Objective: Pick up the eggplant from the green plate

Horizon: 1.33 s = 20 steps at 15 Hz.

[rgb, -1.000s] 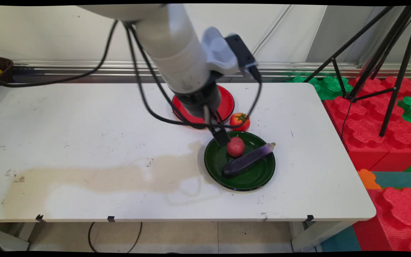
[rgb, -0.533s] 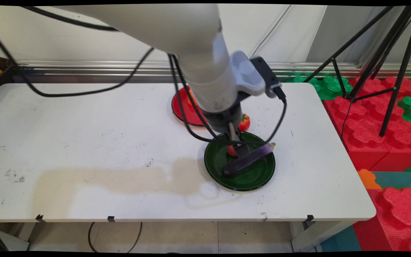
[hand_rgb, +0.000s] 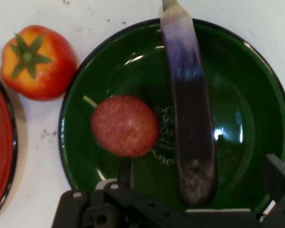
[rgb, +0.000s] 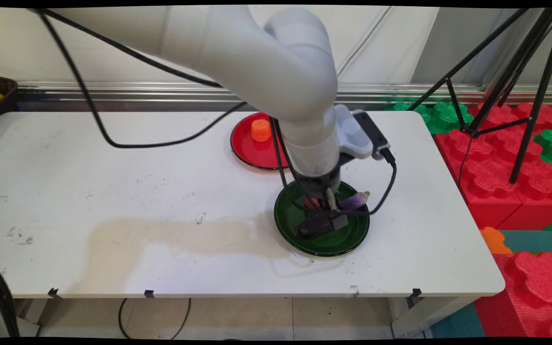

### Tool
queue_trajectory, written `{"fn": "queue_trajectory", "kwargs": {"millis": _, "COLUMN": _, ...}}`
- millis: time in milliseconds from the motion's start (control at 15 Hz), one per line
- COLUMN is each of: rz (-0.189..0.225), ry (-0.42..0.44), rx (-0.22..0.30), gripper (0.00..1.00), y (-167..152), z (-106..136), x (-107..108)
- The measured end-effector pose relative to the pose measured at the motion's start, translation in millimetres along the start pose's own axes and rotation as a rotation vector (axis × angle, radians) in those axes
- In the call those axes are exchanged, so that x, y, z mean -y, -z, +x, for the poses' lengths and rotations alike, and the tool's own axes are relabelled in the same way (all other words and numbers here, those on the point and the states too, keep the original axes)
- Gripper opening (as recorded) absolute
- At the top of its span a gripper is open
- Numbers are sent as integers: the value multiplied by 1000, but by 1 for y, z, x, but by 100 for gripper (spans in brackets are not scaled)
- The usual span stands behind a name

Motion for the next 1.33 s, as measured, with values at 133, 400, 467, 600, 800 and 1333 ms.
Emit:
{"fn": "queue_trajectory", "kwargs": {"millis": 133, "rz": -4, "ry": 5, "rx": 6, "gripper": 100, "y": -16, "z": 3, "x": -3}}
{"fn": "queue_trajectory", "kwargs": {"millis": 400, "rz": -8, "ry": 16, "rx": 10, "gripper": 100, "y": -36, "z": 6, "x": -6}}
{"fn": "queue_trajectory", "kwargs": {"millis": 467, "rz": -9, "ry": 20, "rx": 10, "gripper": 100, "y": -43, "z": 7, "x": -8}}
{"fn": "queue_trajectory", "kwargs": {"millis": 600, "rz": -10, "ry": 25, "rx": 10, "gripper": 100, "y": -51, "z": 8, "x": -9}}
{"fn": "queue_trajectory", "kwargs": {"millis": 800, "rz": -15, "ry": 33, "rx": 8, "gripper": 100, "y": -64, "z": 10, "x": -13}}
{"fn": "queue_trajectory", "kwargs": {"millis": 1333, "rz": -7, "ry": 58, "rx": -7, "gripper": 0, "y": -79, "z": 11, "x": -18}}
